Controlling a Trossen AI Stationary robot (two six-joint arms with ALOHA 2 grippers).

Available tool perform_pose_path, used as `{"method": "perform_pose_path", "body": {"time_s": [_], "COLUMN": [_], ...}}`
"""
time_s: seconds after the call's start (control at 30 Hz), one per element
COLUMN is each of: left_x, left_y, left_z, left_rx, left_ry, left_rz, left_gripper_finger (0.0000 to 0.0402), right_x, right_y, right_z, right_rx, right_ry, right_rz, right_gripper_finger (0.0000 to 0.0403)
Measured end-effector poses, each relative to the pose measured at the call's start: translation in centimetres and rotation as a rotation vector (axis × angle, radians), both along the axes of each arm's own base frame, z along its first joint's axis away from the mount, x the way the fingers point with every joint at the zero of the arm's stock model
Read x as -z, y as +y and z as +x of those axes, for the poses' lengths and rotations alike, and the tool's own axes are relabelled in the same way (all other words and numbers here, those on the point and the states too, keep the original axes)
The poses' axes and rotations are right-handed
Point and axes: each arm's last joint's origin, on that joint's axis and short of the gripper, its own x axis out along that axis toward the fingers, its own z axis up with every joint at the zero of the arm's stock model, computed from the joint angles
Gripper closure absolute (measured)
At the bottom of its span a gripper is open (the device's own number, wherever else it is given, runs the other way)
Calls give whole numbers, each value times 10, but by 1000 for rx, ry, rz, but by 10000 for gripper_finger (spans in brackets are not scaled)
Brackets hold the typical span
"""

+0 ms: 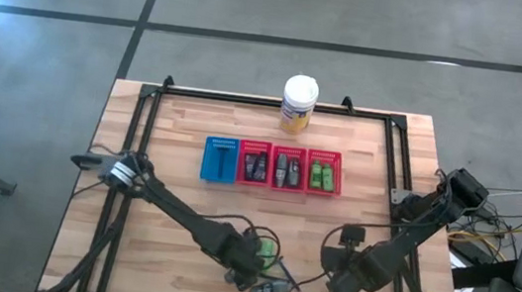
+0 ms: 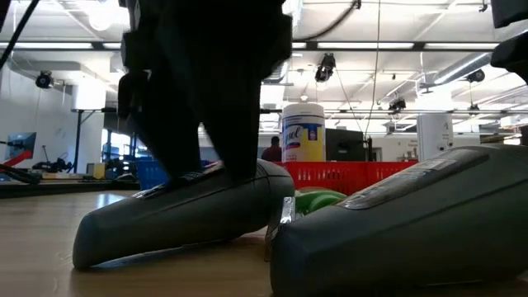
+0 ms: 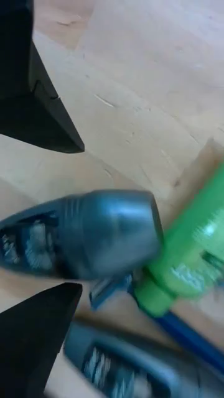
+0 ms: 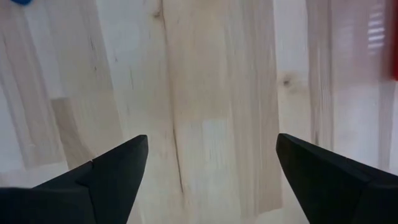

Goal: Pick & Place Travel size toiletries
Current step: Put the black deodorant into the middle red bin

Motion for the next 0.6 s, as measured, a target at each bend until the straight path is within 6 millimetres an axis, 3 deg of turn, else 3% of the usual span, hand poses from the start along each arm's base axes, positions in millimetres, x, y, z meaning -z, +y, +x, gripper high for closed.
{"method": "perform_pose_path", "body": {"time_s": [0.27, 0.53, 0.6], "left_x": [20, 14, 3], "left_y": [-1, 7, 11], "left_z": [3, 3, 0], "left_rx": [39, 155, 182], "left_ry": [53, 40, 23], "left_rz": [51, 106, 145], "left_gripper_finger": [54, 179, 186], "right_x": [-6, -27, -36], "right_y": [3, 1, -3], "right_z": [3, 3, 2], "right_rx": [31, 163, 222], "right_ry": [-25, -134, -190], "right_rz": [25, 82, 123], "right_gripper_finger": [68, 94, 99]}}
